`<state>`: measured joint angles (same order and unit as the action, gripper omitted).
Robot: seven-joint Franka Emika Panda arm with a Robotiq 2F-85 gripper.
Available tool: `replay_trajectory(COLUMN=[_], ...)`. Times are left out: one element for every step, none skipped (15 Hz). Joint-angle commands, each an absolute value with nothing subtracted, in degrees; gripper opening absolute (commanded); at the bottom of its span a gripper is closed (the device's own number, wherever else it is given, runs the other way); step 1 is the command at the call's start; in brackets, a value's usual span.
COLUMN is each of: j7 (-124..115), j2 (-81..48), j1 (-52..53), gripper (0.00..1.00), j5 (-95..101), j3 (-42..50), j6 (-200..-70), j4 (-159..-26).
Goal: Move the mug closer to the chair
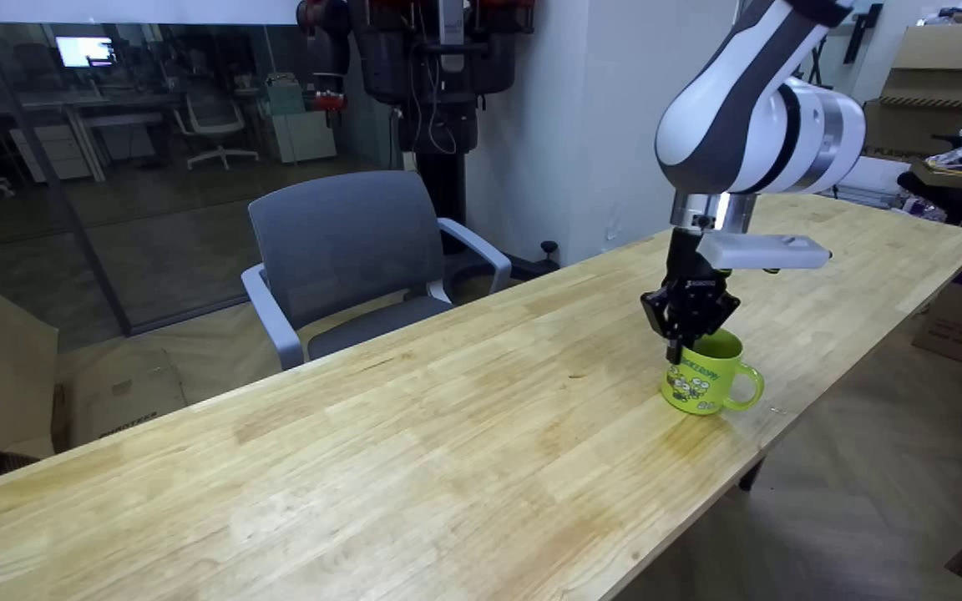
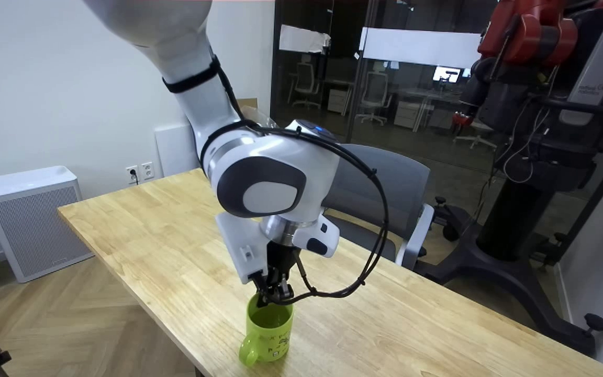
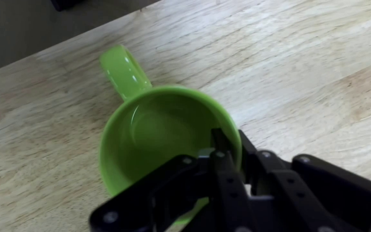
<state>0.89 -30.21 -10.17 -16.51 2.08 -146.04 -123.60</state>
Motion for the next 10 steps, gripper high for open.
replay_trajectory(j7=[0.7,-0.1,0.1,0.0,0.0,-0.3,-0.2,-0.1,0.0,0.5], j2=[-30.2,-30.2,-30.3,-30.4,-30.4,-30.3,-30.3,-30.4,-30.6,-30.9], j1=[-10.4,-10.0,-10.2,-10.2,-10.3,-10.2,-10.2,-10.3,-10.5,-10.8], gripper=[0.03,0.03,0.03,0.03,0.03,0.03,0.03,0.03,0.03,0.03], j5=[-16.3,-15.8,-15.7,-15.3,-14.9,-14.0,-13.0,-12.1,-11.3,-10.6], j3=[1.9,2.5,2.6,2.9,3.2,3.8,4.3,4.8,5.2,5.5], j6=[-145.9,-146.3,-145.7,-145.0,-144.0,-142.9,-141.1,-139.5,-137.6,-135.5], j4=[-123.5,-123.4,-122.8,-122.2,-121.5,-120.7,-119.4,-118.2,-116.7,-114.8])
